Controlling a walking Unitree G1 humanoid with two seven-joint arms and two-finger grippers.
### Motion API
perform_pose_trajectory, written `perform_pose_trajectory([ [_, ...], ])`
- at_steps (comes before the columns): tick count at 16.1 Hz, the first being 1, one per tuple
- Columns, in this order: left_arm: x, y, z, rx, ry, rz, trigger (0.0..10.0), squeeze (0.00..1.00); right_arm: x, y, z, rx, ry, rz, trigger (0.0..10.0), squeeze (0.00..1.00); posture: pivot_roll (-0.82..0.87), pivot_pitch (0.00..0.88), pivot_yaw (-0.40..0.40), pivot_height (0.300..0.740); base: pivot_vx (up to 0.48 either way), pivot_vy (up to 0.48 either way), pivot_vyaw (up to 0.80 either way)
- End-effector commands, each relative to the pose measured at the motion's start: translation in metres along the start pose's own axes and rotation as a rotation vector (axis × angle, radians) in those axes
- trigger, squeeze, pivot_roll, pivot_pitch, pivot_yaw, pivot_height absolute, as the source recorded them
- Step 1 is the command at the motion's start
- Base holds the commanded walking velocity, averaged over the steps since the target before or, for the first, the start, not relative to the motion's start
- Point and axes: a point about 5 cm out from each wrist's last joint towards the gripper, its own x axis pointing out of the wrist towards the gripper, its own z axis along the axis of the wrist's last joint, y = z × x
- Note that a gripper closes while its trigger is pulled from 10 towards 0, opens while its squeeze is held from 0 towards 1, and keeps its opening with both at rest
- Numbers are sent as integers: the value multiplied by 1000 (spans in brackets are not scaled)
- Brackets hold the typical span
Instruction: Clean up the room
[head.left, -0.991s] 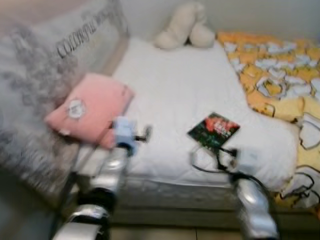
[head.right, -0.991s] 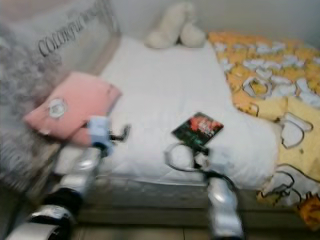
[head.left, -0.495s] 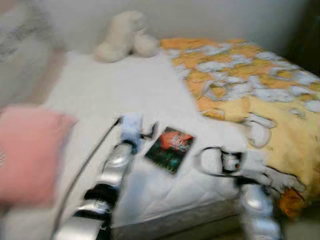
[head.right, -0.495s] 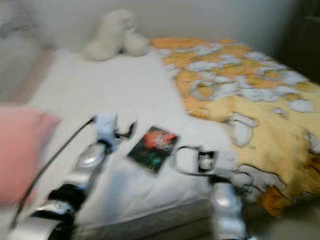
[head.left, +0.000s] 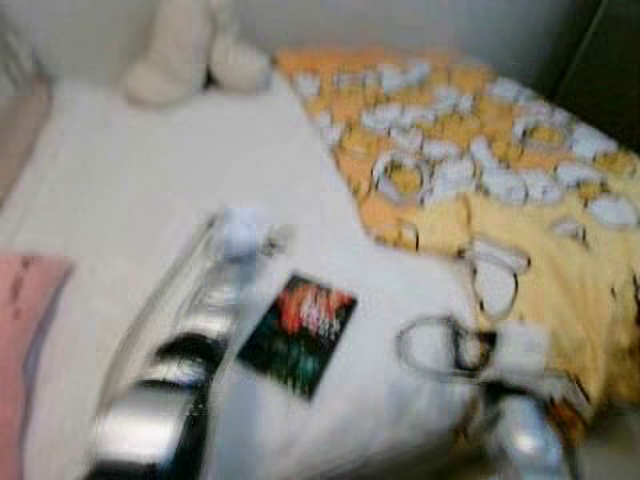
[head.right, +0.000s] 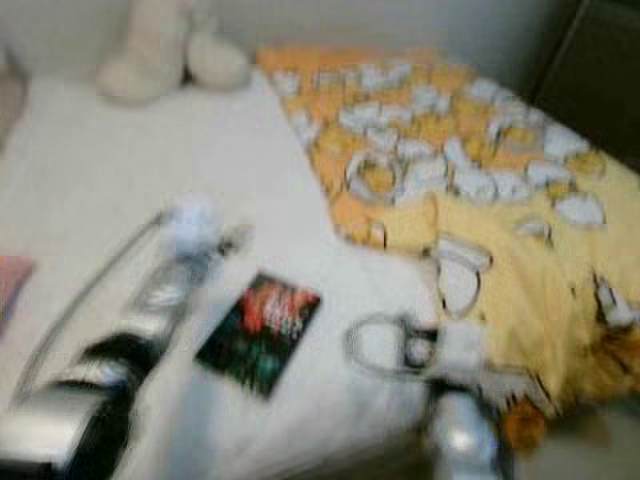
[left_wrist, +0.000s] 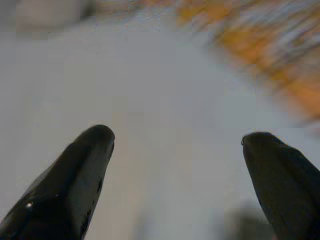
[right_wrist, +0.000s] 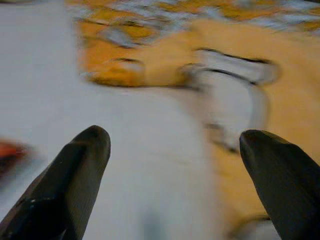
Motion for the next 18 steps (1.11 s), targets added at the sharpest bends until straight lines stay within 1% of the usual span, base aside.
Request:
perform_pose_trajectory([
  [1, -1, -12, -5, 7, 20, -16, 10000, 0, -9, -11, -2, -29, 27, -4, 10000, 0, -86, 131, -39, 740, 0, 0, 0],
  [2, -2, -11, -7, 12, 19, -14, 10000, 0, -16, -11, -4, -46, 40, 20, 10000, 0, -97, 151, -51, 740, 0, 0, 0],
  [3, -4, -10, -11, -27, 13, -30, 10000, 0, -29, -10, -6, -62, 62, 48, 10000, 0, -113, 184, -63, 740, 0, 0, 0],
  [4, -5, -10, -13, -42, 0, -46, 10000, 0, -35, -9, -6, -68, 69, 60, 10000, 0, -121, 202, -70, 740, 0, 0, 0],
  [5, -8, -6, -16, -49, -25, -58, 10000, 0, -43, -6, -5, -70, 78, 73, 10000, 0, -123, 221, -83, 740, 0, 0, 0],
  [6, -9, -3, -19, -56, -30, -61, 10000, 0, -46, -5, -4, -62, 88, 77, 10000, 0, -123, 226, -86, 740, 0, 0, 0],
  [8, -11, 1, -22, -43, -22, -53, 10000, 0, -51, -2, -6, -71, 102, 100, 10000, 0, -121, 252, -109, 740, 0, 0, 0],
  [9, -11, 1, -23, -30, -15, -44, 10000, 0, -57, 0, -7, -75, 122, 122, 10000, 0, -125, 268, -120, 740, 0, 0, 0],
  [10, -10, -2, -22, -14, -11, -44, 10000, 0, -64, 1, -8, -80, 141, 138, 10000, 0, -132, 282, -128, 740, 0, 0, 0],
  [12, -8, -5, -19, 37, -18, -30, 10000, 0, -70, -1, -9, -87, 161, 144, 10000, 0, -149, 304, -142, 740, 0, 0, 0],
  [13, -6, -4, -15, 69, -21, 1, 10000, 0, -77, -1, -10, -95, 184, 149, 10000, 0, -158, 309, -145, 740, 0, 0, 0],
  [15, -3, -1, -4, 32, -53, 11, 10000, 0, -85, -3, -9, -109, 198, 150, 10000, 0, -182, 316, -145, 740, 0, 0, 0],
  [16, -2, 0, 0, 48, -63, 9, 10000, 0, -88, -4, -8, -108, 205, 143, 10000, 0, -184, 317, -146, 740, 0, 0, 0],
  [18, -2, 1, -3, 85, -45, 11, 10000, 0, -90, -5, -9, -110, 217, 142, 10000, 0, -185, 318, -145, 740, 0, 0, 0],
])
